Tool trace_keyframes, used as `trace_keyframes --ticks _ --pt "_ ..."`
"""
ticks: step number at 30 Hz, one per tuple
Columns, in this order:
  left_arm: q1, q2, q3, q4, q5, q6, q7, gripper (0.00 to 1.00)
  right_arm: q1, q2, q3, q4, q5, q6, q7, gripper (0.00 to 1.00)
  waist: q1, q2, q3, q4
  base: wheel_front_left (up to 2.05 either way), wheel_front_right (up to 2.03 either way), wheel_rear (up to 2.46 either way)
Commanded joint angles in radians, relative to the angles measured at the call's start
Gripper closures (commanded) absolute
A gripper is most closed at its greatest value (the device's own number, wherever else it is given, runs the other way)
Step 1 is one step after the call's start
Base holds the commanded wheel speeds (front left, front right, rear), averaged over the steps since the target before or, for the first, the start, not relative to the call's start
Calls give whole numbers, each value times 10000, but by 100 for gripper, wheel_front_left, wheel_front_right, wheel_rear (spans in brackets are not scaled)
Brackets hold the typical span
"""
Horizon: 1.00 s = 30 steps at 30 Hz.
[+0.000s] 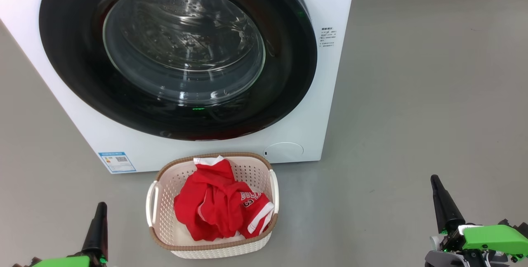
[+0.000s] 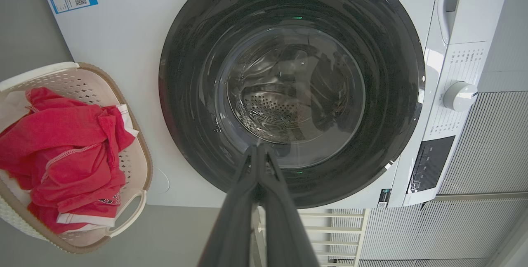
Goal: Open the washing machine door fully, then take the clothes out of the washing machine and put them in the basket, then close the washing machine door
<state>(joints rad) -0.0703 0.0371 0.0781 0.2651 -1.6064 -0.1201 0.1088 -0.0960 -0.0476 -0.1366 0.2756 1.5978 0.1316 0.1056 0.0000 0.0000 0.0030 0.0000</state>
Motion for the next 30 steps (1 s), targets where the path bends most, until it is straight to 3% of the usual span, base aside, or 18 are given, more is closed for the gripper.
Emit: trace_keyframes --ticks 1,30 --pt "-377 147 345 -197 -31 -105 35 100 -119 -26 224 -309 105 -9 80 100 0 0 0 0 0 0 0" --pt "-377 141 354 -198 -24 -106 42 100 -119 -26 226 -309 107 -9 78 100 0 0 0 0 0 0 0"
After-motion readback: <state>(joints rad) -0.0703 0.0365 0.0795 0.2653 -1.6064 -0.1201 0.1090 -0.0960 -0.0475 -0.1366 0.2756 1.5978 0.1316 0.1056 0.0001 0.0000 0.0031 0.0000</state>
